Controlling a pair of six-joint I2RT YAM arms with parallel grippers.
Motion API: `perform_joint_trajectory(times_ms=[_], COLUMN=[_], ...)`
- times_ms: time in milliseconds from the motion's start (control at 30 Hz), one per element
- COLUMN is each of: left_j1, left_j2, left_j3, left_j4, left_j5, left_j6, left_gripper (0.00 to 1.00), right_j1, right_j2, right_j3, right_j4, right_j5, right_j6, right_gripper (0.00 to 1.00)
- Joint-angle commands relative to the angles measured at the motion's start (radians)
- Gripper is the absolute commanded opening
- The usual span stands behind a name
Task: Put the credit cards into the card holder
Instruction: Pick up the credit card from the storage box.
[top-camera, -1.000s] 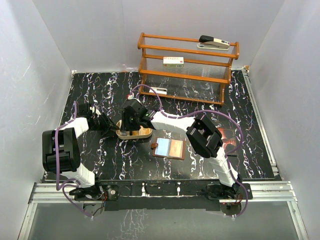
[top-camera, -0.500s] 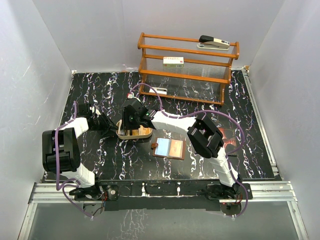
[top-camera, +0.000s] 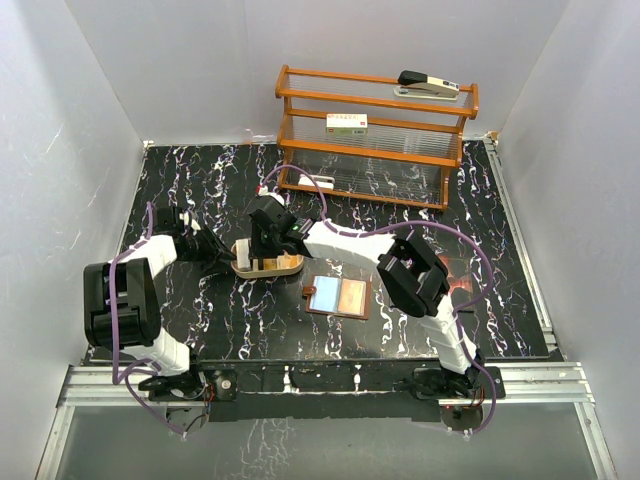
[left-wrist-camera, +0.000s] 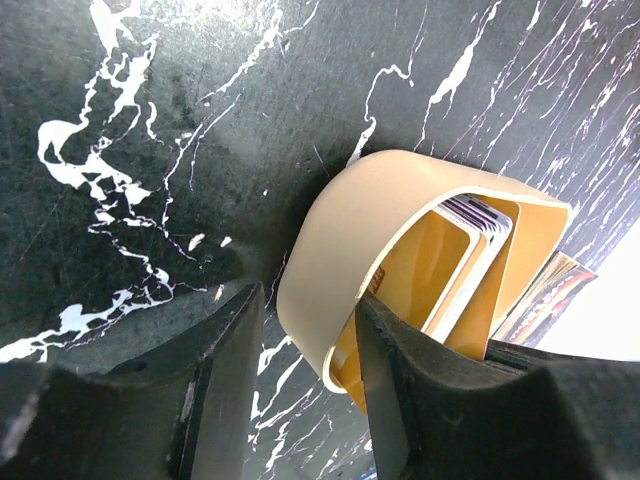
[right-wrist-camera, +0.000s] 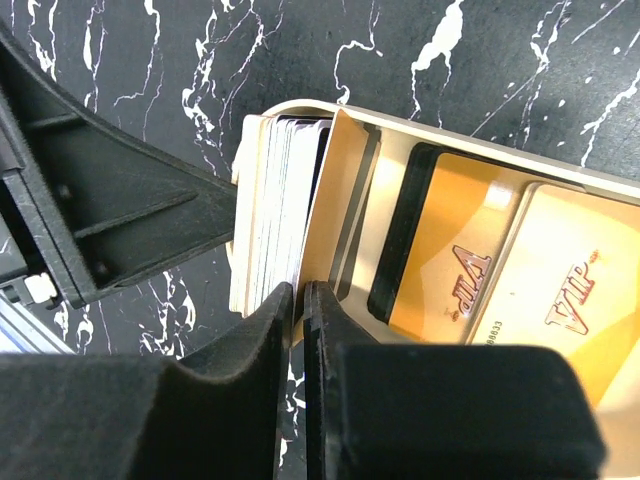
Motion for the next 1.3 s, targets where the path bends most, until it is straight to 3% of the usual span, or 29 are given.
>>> perform_joint_trajectory(times_ms=[0, 300, 633, 1033, 1267], left_j1=[0.003, 0.003, 0.003, 0.002, 0.002], left_j2=[-0.089, -0.185, -0.242, -0.272, -0.334], left_j3=[0.054, 0.104, 0.130, 0.127, 0.063], left_j4=[-0.068, -0.090, -0.088, -0.064, 0.118], left_j5=[-0.054, -0.116, -0.036, 0.248, 0.430], left_j6=[0.002, -0.006, 0.014, -0.025, -0.195], left_gripper=[0.41, 0.43, 0.46, 0.52, 0.57], right_j1=[0.009, 0.010, 0.009, 0.001, -0.055], right_j2=[-0.079, -0.093, -0.120, -0.235, -0.455], right_j3=[0.011, -0.009, -0.021, -0.124, -0.370], right_j4=[0.048, 0.096, 0.090, 0.082, 0.235], right_j5=[0.024, -0.033, -0.030, 0.092, 0.086], right_j6=[-0.015, -0.010, -0.011, -0.051, 0.012], right_gripper=[0.06, 0.04, 0.00, 0.00, 0.00])
